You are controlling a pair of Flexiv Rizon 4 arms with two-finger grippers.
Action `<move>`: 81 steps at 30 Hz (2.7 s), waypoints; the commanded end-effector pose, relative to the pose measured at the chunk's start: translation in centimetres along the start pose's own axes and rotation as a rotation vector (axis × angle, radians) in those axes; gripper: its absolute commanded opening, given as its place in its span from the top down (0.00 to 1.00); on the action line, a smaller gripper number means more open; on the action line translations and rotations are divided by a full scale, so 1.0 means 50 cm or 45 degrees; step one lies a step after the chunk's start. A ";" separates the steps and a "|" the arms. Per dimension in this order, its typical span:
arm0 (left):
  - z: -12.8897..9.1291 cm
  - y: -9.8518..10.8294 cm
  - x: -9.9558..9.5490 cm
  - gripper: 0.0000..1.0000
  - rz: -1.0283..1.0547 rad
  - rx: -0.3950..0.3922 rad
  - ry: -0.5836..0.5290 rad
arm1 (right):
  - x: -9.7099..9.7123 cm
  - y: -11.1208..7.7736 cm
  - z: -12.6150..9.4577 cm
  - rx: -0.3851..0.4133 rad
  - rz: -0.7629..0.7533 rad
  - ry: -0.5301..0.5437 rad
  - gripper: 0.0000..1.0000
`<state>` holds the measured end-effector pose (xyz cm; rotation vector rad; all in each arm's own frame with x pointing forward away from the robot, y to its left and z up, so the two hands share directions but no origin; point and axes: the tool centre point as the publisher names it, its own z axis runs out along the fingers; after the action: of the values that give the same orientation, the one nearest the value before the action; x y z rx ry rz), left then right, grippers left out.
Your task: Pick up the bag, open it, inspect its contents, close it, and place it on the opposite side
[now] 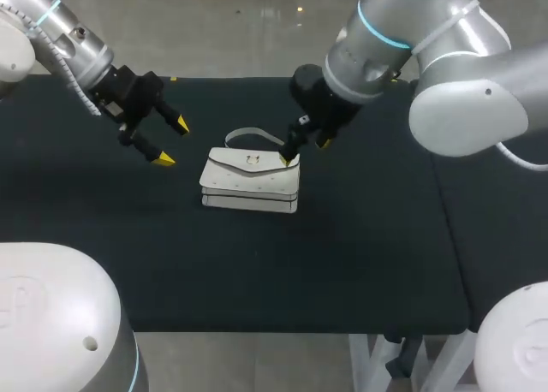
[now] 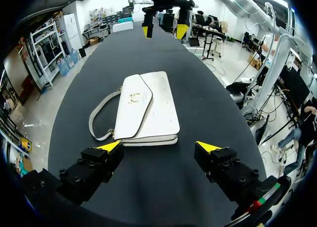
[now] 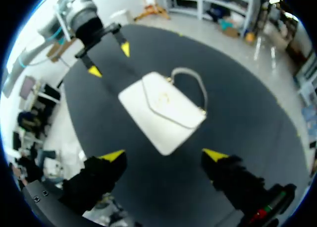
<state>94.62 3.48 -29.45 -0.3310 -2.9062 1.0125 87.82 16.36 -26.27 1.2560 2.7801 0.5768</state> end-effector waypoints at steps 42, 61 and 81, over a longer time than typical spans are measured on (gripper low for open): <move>0.048 -0.062 0.040 0.00 0.637 0.018 -0.378 | 0.142 -0.044 0.066 -0.173 -0.971 -0.729 0.00; 0.090 -0.055 -0.014 0.00 0.822 0.131 -0.390 | 0.092 -0.021 0.163 -0.196 -1.147 -0.832 0.06; 0.117 -0.085 -0.045 0.00 0.859 0.120 -0.343 | 0.028 -0.024 0.205 -0.202 -1.174 -0.836 0.54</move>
<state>94.91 -3.53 -31.11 -1.3246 -3.0174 1.3413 87.73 19.95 -35.29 0.0263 2.3191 0.2023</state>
